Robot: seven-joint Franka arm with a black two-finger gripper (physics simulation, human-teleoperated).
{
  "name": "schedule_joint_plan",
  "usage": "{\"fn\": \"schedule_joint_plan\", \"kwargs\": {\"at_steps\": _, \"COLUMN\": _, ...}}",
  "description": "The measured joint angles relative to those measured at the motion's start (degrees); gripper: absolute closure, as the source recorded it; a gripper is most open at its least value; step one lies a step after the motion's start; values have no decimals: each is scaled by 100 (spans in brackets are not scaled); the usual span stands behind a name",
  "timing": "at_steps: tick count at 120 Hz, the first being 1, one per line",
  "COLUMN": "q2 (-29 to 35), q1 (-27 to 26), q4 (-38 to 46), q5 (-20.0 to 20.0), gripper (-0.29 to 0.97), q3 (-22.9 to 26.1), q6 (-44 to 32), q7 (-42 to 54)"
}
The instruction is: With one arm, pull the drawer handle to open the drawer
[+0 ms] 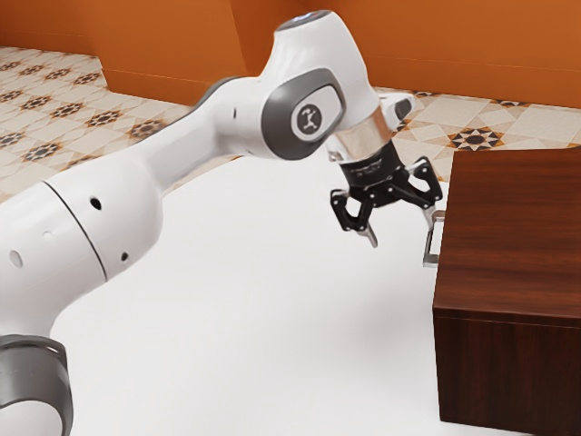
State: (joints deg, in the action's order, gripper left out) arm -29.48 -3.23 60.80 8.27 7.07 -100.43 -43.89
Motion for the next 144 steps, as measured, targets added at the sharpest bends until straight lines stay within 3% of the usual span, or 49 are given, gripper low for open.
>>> {"fn": "schedule_joint_plan", "kwargs": {"at_steps": 144, "q2": 250, "q1": 375, "q4": 364, "q5": 236, "gripper": 12, "q3": -80, "q6": 414, "q7": 503}}
